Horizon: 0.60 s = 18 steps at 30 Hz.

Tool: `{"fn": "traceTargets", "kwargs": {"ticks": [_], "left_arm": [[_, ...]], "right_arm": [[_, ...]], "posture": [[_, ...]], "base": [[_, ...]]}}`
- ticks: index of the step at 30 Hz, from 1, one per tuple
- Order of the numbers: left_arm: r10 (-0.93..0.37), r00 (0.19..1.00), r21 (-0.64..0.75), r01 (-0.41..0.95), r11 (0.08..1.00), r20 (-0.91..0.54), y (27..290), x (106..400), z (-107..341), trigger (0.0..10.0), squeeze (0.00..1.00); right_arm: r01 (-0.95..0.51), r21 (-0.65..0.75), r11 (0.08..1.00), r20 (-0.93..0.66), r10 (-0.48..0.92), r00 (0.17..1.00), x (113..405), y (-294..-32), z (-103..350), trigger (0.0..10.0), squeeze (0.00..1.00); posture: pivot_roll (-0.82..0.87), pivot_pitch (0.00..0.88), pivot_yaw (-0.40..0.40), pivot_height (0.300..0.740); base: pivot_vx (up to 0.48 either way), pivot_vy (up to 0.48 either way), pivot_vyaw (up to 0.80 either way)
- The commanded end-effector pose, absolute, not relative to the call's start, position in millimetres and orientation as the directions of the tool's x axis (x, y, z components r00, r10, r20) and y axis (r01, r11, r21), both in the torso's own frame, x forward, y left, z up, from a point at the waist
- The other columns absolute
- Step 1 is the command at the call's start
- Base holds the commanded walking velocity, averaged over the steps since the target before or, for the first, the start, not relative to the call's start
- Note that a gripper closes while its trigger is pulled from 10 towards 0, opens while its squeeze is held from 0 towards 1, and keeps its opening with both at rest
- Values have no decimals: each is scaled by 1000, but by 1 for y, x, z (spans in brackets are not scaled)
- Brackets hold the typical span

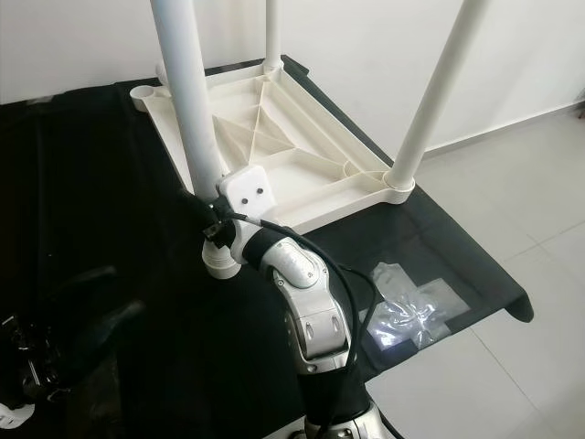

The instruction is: Building children table

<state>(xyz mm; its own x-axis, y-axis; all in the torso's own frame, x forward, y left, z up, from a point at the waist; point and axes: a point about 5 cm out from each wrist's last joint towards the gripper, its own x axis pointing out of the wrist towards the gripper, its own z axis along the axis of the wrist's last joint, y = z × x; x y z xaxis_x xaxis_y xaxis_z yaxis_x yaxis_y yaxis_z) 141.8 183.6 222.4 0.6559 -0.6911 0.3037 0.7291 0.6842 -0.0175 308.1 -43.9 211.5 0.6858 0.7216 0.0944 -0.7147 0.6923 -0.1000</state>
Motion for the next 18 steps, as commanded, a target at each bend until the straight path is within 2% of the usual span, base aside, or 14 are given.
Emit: {"fn": "traceTargets", "kwargs": {"ticks": [1, 3, 4, 5, 6, 8, 9, 11, 13, 14, 16, 17, 18], "left_arm": [[-692, 666, -25, 725, 688, 279, 185, 142, 219, 10000, 0], [-693, 664, -25, 727, 686, 280, 183, 143, 219, 10000, 0], [-693, 664, -27, 727, 686, 281, 183, 142, 219, 10000, 0], [-692, 665, -27, 726, 687, 281, 182, 142, 219, 10000, 0], [-692, 665, -27, 726, 687, 281, 182, 142, 219, 10000, 0], [-690, 668, -28, 724, 689, 279, 182, 140, 220, 10000, 0], [-690, 668, -28, 724, 689, 279, 182, 140, 220, 10000, 0], [-689, 670, -29, 722, 691, 276, 182, 139, 220, 10000, 0], [-689, 670, -29, 722, 691, 276, 182, 139, 220, 10000, 0], [-686, 674, -30, 719, 694, 273, 183, 137, 220, 10000, 0], [-685, 677, -32, 717, 696, 270, 183, 135, 221, 10000, 0], [-684, 679, -34, 716, 698, 267, 182, 134, 221, 10000, 0], [-683, 681, -35, 714, 699, 265, 182, 132, 221, 10000, 0]], "right_arm": [[-763, -84, 641, 108, 767, 632, 308, -42, 215, 10000, 1000], [-866, -116, 486, 146, 871, 469, 315, -46, 232, 10000, 1000], [-894, -182, 410, 137, 911, 390, 322, -52, 241, 10000, 773], [-905, -224, 363, 124, 931, 343, 327, -56, 247, 10000, 0], [-905, -224, 363, 124, 931, 343, 327, -56, 247, 10000, 0], [-937, -268, 223, 65, 975, 214, 336, -64, 256, 10000, 0], [-937, -268, 223, 65, 975, 214, 336, -64, 256, 10000, 0], [-952, -279, 128, 16, 991, 129, 338, -68, 260, 10000, 0], [-952, -279, 128, 16, 991, 129, 338, -68, 260, 10000, 0], [-962, -265, 63, -10, 998, 68, 340, -68, 263, 10000, 0], [-970, -241, 42, -10, 999, 46, 344, -67, 266, 10000, 0], [-974, -226, 19, -9, 1000, 22, 348, -65, 269, 471, 0], [-976, -218, 3, -7, 1000, 5, 351, -64, 272, 471, 0]], "posture": [[-2, 200, -23, 740], [3, 201, -28, 740], [10, 204, -27, 740], [10, 204, -27, 740], [10, 204, -27, 740], [22, 213, -28, 740], [22, 213, -28, 740], [24, 216, -28, 740], [24, 216, -28, 740], [32, 226, -33, 740], [40, 236, -34, 740], [44, 238, -34, 740], [47, 241, -35, 740]], "base": [[0, 0, 0], [0, 0, 0], [0, 0, 0], [0, 0, 0], [0, 0, 0], [0, 0, 0], [0, 0, 0], [0, 0, 0], [0, 0, 0], [0, 0, 0], [0, 0, 0], [0, 0, 0], [0, 0, 0]]}}
